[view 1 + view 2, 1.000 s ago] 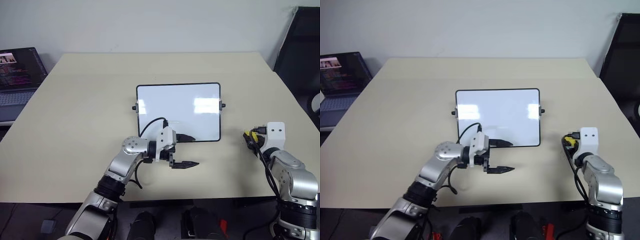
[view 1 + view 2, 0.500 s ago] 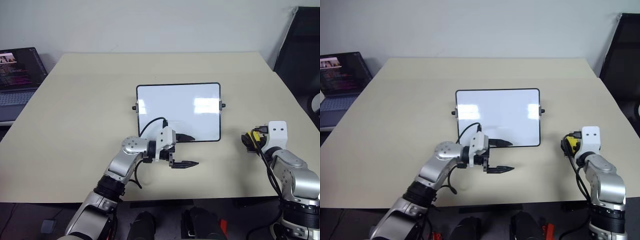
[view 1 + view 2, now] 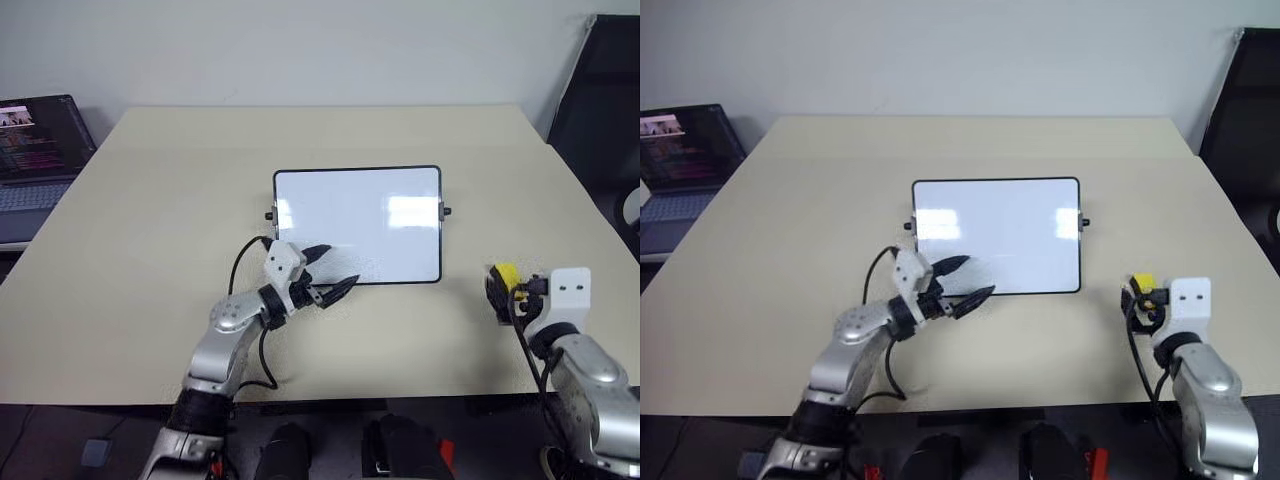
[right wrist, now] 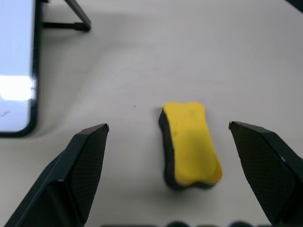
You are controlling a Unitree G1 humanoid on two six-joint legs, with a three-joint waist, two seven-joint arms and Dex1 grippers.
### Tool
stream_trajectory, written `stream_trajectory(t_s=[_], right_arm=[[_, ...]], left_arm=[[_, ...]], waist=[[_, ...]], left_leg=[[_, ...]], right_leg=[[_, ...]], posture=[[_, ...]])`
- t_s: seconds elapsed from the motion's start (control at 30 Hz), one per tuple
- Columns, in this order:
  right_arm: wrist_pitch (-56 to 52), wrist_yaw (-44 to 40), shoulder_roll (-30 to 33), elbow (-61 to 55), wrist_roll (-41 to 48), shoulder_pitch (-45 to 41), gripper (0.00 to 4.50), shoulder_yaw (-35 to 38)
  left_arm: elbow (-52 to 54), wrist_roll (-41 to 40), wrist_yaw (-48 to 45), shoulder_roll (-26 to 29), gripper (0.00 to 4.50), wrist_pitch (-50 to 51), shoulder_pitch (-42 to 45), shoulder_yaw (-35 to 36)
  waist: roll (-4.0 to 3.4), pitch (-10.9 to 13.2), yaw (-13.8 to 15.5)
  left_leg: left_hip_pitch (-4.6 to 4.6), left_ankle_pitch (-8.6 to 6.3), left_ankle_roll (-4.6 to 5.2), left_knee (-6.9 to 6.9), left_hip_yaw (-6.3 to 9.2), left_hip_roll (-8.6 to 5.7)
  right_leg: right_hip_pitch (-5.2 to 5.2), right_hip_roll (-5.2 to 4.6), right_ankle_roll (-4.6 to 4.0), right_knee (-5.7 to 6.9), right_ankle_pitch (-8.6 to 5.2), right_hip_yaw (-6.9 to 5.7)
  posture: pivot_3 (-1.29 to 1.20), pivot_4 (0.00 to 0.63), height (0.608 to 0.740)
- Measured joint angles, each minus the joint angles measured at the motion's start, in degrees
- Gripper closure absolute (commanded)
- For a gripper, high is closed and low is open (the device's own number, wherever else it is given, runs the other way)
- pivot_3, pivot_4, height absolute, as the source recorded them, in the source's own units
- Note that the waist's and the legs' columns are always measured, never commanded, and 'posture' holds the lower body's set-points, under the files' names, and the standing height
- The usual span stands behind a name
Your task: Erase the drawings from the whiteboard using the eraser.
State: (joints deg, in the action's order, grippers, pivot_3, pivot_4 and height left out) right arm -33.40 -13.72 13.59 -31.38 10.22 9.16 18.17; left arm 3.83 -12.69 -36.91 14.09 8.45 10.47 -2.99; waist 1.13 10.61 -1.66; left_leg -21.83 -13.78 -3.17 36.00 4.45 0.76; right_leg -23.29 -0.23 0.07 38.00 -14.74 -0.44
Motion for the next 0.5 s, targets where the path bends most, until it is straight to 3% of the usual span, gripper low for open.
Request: stream_trajectory(t_s=[0.17, 0.3, 0.5], right_arm=[[11.19, -0.41, -7.93, -4.0, 0.02, 13.42, 0.04, -5.6], [14.92, 1.73, -10.78, -4.89, -0.78, 15.63, 0.04, -9.96], [18.17, 4.4, -10.99, -4.23, -4.01, 15.88, 0.04, -11.71]], left_arm=[[9.44, 8.07, 15.34, -1.55, 0.0, 1.03, -15.8, 4.17], [14.25, 10.45, 21.53, -3.22, 0.0, 1.55, -21.35, 5.62], [18.85, 10.6, 23.22, -4.21, 0.0, 1.55, -26.42, 5.08]], waist=[[-0.08, -0.02, -0.03], [-0.06, -0.03, 0.08], [-0.04, -0.04, 0.15]], left_leg=[[0.04, -0.02, -0.03, -0.03, 0.04, 0.26], [0.09, -0.01, -0.05, 0.11, -0.11, 0.64], [0.02, -0.02, -0.07, 0.05, -0.34, 0.66]], right_leg=[[-0.03, -0.18, -0.05, 0.04, -0.03, -0.02], [0.08, -0.19, -0.45, -0.11, -0.26, -0.06], [0.03, -0.26, -0.44, -0.18, -0.26, -0.04]], posture=[[0.0, 0.15, 0.74], [0.0, 0.15, 0.74], [0.0, 0.15, 0.74]])
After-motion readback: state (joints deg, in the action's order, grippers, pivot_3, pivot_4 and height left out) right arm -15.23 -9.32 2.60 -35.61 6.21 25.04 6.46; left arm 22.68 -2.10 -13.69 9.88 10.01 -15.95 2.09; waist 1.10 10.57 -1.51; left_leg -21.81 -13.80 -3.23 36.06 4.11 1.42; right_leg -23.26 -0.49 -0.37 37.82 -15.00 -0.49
